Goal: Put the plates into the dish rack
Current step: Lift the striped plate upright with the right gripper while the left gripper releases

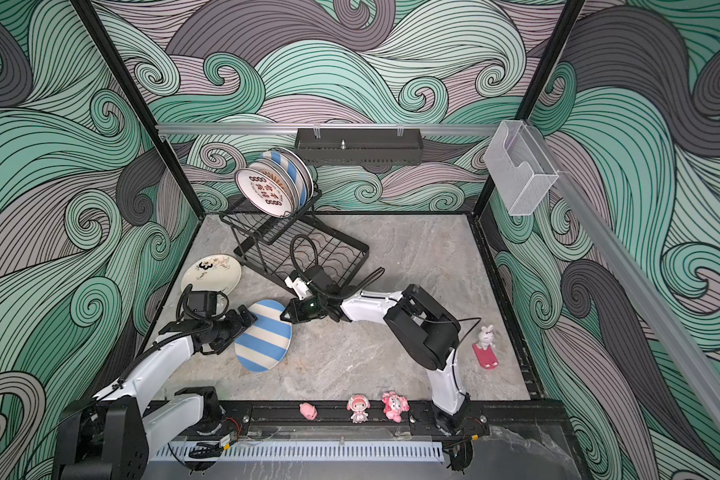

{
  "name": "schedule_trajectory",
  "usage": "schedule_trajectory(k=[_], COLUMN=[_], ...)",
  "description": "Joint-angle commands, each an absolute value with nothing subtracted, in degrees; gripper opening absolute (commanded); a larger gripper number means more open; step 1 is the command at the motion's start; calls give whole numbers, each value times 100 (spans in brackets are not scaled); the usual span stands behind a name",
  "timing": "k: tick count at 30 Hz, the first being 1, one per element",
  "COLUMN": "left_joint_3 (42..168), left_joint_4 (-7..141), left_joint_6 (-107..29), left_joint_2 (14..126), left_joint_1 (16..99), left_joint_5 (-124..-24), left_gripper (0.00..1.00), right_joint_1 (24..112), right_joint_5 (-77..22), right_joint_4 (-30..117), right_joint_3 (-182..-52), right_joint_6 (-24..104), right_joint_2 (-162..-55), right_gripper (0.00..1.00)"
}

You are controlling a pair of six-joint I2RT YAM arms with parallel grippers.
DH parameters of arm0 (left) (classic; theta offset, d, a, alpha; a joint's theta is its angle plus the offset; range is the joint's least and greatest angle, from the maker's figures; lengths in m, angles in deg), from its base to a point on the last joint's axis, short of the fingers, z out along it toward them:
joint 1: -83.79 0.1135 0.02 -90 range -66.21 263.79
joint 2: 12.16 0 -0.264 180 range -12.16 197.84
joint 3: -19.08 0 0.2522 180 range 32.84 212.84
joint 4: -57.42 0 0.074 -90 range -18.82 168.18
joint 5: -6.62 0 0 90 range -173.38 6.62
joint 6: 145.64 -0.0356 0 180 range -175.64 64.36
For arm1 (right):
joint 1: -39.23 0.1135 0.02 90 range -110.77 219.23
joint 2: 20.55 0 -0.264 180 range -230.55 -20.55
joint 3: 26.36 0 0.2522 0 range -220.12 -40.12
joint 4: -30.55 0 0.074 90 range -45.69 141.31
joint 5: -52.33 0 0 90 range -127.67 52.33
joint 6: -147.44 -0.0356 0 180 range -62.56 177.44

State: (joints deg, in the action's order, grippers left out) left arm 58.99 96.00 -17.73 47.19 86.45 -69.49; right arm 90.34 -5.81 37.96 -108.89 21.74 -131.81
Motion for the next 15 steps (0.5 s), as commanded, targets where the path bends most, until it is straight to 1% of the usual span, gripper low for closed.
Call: schedule_trajectory(k=[1,4,12,15], left_joint_3=[6153,6276,6670,6762], left_joint_4=[9898,10057,10145,10107], left_joint_6=[-1879,-1903,-1950,-1956], left_joint_2=[4647,4625,4633,4698], left_joint_1=[8652,8652,8652,8659], left_joint_5=[-6953,-7084,-7457,-7464], left_gripper=[99,99,98,99], right_joint_1=[8960,8861,8168,7843], right_joint_5=[-625,-780,-1041,-1367], right_joint_4=[4027,4427,6006,6681], right_joint_3=[-10850,-10835,-11042,-11328], right_joint_6=[2377,2661,3837,4377], right_joint_2=[-12759,-12405,-11046,-10533], right_gripper=[5,0,0,0])
